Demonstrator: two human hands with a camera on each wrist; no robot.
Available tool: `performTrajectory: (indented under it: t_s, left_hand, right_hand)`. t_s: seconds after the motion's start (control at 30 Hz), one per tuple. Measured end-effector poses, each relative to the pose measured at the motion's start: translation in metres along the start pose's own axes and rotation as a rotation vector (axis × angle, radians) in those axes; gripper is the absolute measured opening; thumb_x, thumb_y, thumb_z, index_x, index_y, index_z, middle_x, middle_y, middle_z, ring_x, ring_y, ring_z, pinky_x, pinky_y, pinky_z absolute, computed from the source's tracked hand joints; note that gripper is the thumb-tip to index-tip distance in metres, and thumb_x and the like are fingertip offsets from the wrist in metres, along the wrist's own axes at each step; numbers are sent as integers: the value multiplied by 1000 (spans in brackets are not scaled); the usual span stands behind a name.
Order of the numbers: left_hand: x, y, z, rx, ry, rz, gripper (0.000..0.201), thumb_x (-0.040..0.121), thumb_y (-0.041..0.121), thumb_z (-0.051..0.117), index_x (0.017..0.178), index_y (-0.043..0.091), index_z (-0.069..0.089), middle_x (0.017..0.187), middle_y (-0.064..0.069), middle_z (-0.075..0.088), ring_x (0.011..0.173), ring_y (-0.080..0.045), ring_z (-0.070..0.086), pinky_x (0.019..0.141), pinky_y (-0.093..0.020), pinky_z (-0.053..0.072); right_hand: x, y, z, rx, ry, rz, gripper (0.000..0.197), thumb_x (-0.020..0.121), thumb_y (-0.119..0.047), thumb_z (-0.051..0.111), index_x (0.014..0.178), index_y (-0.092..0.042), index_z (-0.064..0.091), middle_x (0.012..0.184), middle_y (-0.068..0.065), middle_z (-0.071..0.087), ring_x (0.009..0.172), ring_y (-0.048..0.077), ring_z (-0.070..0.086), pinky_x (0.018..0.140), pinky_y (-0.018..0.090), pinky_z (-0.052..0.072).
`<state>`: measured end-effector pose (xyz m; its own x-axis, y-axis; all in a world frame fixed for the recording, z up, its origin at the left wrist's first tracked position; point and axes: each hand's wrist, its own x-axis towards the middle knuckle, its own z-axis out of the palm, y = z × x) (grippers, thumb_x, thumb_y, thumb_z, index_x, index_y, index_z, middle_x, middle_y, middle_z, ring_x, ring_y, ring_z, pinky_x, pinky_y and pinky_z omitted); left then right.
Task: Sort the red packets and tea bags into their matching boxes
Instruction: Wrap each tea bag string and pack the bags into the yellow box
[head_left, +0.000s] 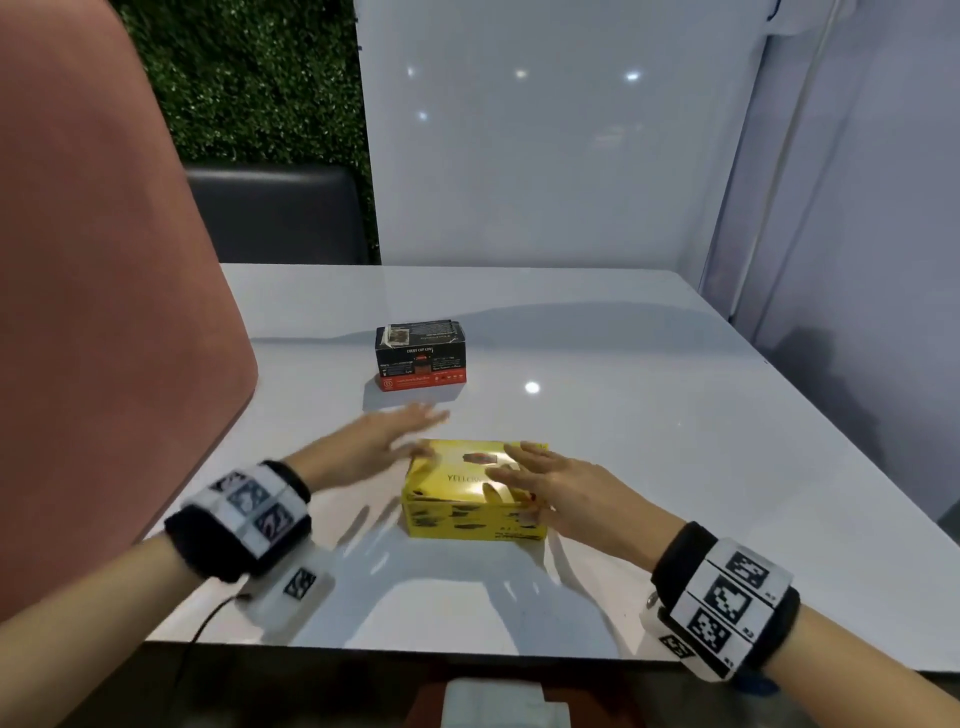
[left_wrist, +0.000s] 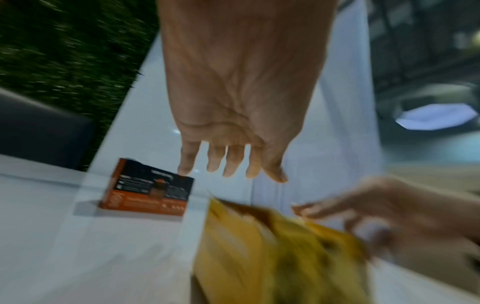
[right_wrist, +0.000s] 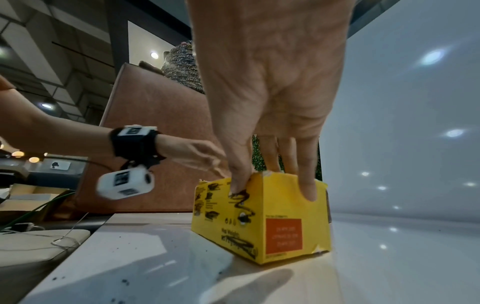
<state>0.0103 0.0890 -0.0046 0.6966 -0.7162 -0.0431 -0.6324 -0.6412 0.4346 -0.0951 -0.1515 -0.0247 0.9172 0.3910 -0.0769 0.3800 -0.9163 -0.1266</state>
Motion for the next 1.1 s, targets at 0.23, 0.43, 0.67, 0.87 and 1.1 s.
performTrajectory:
  t_s: [0.23, 0.43, 0.67, 0.87, 1.1]
  left_hand:
    - [103, -79, -78, 161, 30, -381, 69, 94, 19, 52, 148, 34, 12, 156, -22, -3, 141, -38, 22, 114, -39, 19]
    - [142, -97, -59, 213, 9, -363, 62, 95, 7, 47, 148, 22, 19, 155, -21, 12, 137, -36, 30, 111, -32, 23]
    - [149, -53, -34, 190, -102, -138, 54, 98, 11, 42, 146, 30, 25, 157, -12, 9, 137, -32, 33, 111, -33, 26]
    - [147, -33, -27, 161, -160, -83, 52, 96, 11, 46, 141, 33, 36, 157, -12, 15, 124, -29, 46, 99, -26, 40]
    - [141, -23, -27, 159, -157, -107, 50, 97, 10, 44, 142, 31, 35, 157, -13, 11, 130, -31, 41, 102, -27, 39]
  right_hand:
    - [10, -8, -4, -65, -83, -89, 56, 99, -26, 39, 147, -39, 13, 158, -6, 5, 146, 20, 0, 96, 49, 47]
    - [18, 12, -3, 12, -80, -89, 55, 100, -19, 38, 145, -43, 17, 159, -6, 4, 147, 16, -3, 102, 46, 42]
    - [42, 45, -18, -41, -7, -49, 54, 99, -19, 41, 145, -40, 21, 157, -12, 11, 144, 16, 13, 96, 46, 47]
    - [59, 56, -14, -28, -9, -8, 55, 98, -19, 43, 145, -40, 23, 156, -6, 18, 145, 15, 11, 101, 46, 43]
    - [65, 56, -11, -24, -4, -9, 55, 97, -18, 45, 145, -38, 26, 155, -3, 22, 144, 18, 15, 99, 47, 44]
